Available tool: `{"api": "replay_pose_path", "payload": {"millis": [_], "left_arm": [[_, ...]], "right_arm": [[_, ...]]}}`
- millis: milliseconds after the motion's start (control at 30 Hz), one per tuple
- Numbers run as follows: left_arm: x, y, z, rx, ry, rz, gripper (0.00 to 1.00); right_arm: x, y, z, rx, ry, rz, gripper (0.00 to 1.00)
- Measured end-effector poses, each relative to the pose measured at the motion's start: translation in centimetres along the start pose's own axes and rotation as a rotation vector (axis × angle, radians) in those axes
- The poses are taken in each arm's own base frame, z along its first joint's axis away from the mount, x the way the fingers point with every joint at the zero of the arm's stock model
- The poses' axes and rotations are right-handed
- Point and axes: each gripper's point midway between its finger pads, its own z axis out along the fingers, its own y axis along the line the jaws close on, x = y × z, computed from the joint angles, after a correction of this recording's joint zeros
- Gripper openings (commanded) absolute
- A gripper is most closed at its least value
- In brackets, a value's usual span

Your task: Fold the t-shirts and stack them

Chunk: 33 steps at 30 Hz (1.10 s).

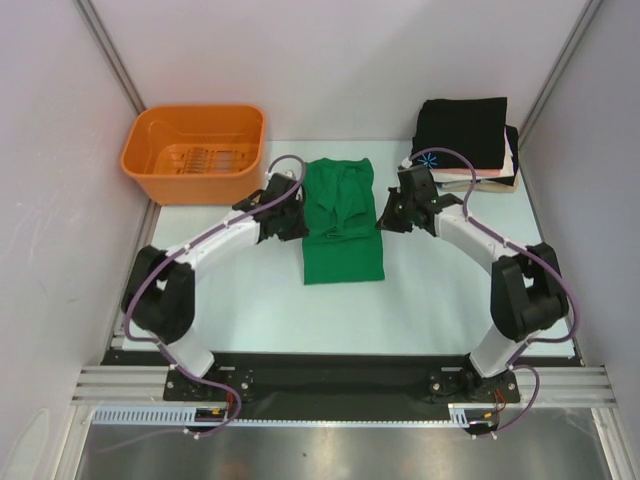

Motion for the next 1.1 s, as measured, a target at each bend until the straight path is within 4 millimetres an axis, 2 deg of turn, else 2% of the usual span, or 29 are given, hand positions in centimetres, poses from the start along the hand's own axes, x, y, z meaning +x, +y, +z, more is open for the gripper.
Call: {"api": "replay_pose_path", "payload": {"millis": [133,333,400,433,467,500,567,600,633,700,767,833,900,1000,1100], "left_arm": [[-1.5,0.3,1.8,-0.013,0.011,0.012,0.00],[-1.7,0.8,3.6,-0.018,0.051,0.005,0.01],[-1.6,1.2,4.5,-0.031,0.071,-0.002,0.08],[-1.5,1.5,5.0,-0.041,0.085,-0.007,0.18],[-1.5,1.8,5.5,-0.054,0.100,-0.011,0.22],[-1.6,2.1,6.2,-0.066,0.112,-0.015,0.24],[-2.2,2.5,7.4,-0.091,0.135,-0.026,0.29],[-2.8,2.6,8.1,-0.103,0.141,-0.028,0.31],[-3.5,2.6,8.5,-0.117,0.144,-0.033,0.36],[-5.0,2.4,8.5,-0.128,0.134,-0.037,0.38],[-6.6,2.0,7.6,-0.131,0.101,-0.038,0.43],[-7.8,1.4,6.0,-0.120,0.062,-0.033,0.44],[-8.3,1.1,4.1,-0.109,0.033,-0.031,0.44],[-7.7,1.1,0.9,-0.081,-0.005,-0.026,0.44],[-5.0,1.8,-1.0,-0.059,-0.003,-0.015,0.47]], "right_arm": [[-0.6,-0.5,1.7,0.001,0.027,-0.008,0.00],[-0.6,-1.3,3.9,0.007,0.070,-0.009,0.00],[-0.5,-1.5,5.0,0.007,0.092,-0.007,0.00],[-0.6,-1.6,5.6,0.008,0.104,-0.007,0.00],[-0.8,-1.5,6.2,0.003,0.113,-0.006,0.00],[-1.1,-1.7,7.1,0.005,0.127,-0.004,0.05],[-2.0,-1.8,8.7,0.001,0.143,0.002,0.21],[-2.6,-1.8,9.3,-0.002,0.153,0.008,0.39],[-3.4,-1.9,10.0,-0.002,0.160,0.014,0.46],[-5.8,-1.7,10.9,-0.005,0.150,0.006,0.55],[-8.3,-1.1,10.5,-0.011,0.114,-0.010,0.61],[-10.4,-0.7,9.0,-0.013,0.065,-0.028,0.64],[-11.0,-0.3,7.0,-0.011,0.031,-0.045,0.65],[-8.5,-0.3,3.4,-0.006,0.033,-0.062,0.65],[-4.0,-1.2,0.7,-0.011,0.064,-0.058,0.65]]}}
